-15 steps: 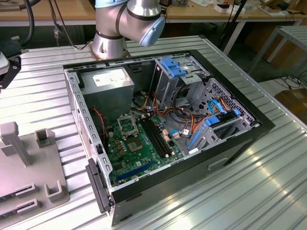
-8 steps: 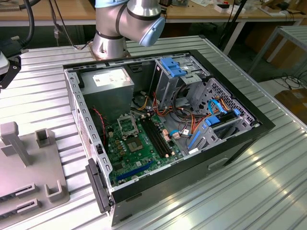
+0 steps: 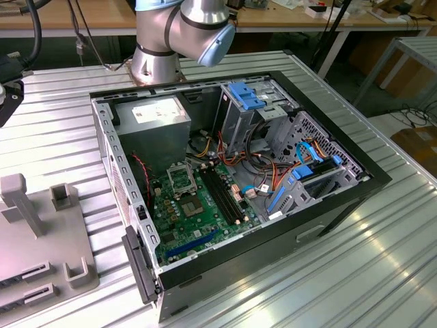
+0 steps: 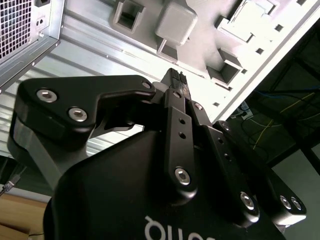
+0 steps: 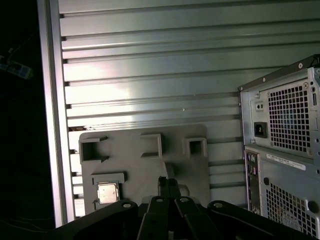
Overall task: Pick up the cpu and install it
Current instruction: 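Reach for the cpu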
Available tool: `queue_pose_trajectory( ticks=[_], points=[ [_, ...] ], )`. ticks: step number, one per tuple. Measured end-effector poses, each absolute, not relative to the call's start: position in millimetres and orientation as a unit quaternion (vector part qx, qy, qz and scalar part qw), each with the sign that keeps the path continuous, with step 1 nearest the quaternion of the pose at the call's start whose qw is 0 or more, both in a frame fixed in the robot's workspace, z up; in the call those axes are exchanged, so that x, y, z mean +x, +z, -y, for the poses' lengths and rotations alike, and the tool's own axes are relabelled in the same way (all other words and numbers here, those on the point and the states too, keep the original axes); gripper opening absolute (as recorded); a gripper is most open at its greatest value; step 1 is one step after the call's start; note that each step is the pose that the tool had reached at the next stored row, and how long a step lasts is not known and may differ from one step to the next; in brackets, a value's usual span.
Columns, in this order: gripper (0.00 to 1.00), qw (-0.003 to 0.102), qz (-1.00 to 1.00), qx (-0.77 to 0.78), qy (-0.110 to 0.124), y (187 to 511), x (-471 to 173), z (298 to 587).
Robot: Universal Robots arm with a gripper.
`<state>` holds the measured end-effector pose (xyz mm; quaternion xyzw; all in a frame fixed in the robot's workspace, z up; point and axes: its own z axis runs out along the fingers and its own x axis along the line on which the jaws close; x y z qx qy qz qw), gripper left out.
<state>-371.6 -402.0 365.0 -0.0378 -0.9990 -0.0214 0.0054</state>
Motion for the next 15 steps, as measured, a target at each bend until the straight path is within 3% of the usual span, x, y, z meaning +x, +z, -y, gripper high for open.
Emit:
queue_pose_trajectory(
  ticks=[15],
  points=[
    [0.11, 0.005, 0.999, -0.038, -0.021, 364, -383, 402]
  ],
)
